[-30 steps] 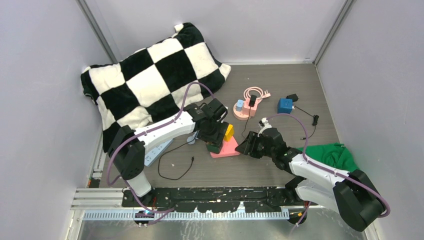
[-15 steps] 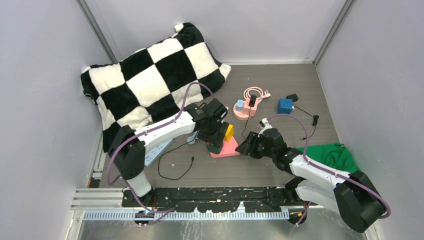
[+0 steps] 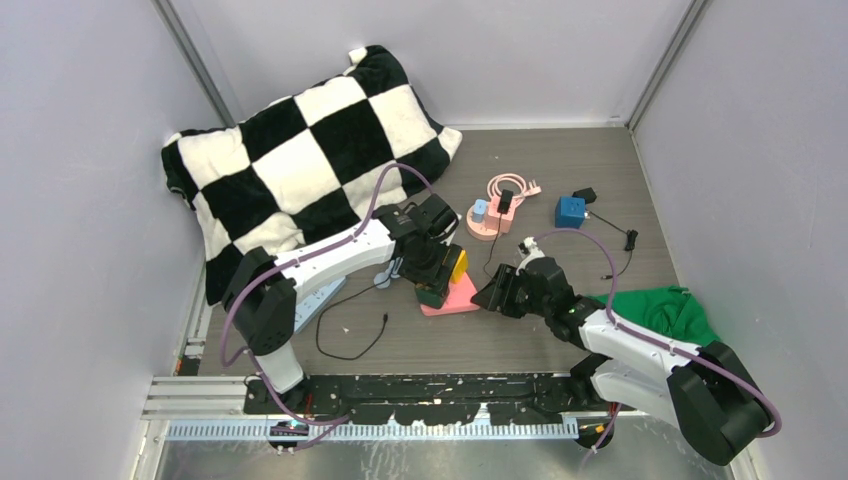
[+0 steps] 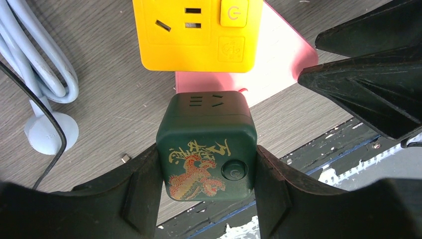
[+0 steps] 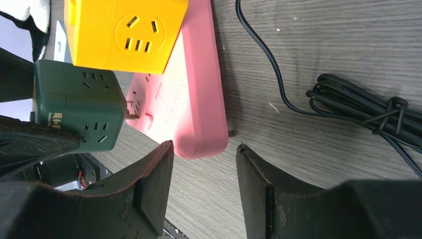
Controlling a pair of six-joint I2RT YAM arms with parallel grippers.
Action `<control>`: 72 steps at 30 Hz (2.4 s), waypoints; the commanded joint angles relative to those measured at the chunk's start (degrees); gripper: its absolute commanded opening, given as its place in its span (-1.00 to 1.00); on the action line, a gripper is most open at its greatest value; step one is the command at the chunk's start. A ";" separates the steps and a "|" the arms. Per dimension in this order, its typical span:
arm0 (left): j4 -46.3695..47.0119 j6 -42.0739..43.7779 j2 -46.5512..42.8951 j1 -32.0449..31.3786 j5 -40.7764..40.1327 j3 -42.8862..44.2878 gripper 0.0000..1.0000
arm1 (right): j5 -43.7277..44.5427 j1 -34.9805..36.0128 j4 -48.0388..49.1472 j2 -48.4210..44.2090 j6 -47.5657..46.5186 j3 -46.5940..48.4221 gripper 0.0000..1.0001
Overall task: Insert the plug
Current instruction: Insert the plug into the socket.
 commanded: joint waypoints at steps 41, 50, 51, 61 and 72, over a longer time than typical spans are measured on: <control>1.79 1.62 0.53 2.60 5.28 -0.91 -1.00 | -0.44 0.19 4.23 -0.01 -0.10 -1.39 0.09; 2.94 2.34 2.32 2.56 3.14 -2.00 -0.99 | -0.15 0.12 4.28 -0.30 -0.10 -1.51 0.09; 3.39 2.09 2.46 2.56 3.07 -2.36 -0.99 | -0.19 0.12 4.28 -0.18 -0.02 -1.45 0.09; 10.76 -3.01 -0.86 -0.43 -1.07 -11.02 -0.99 | -2.19 0.14 1.84 -1.60 3.83 0.75 0.08; 16.45 -5.72 1.83 -2.36 -2.07 -15.16 -0.99 | 3.45 0.04 -7.79 -9.15 3.63 4.66 0.24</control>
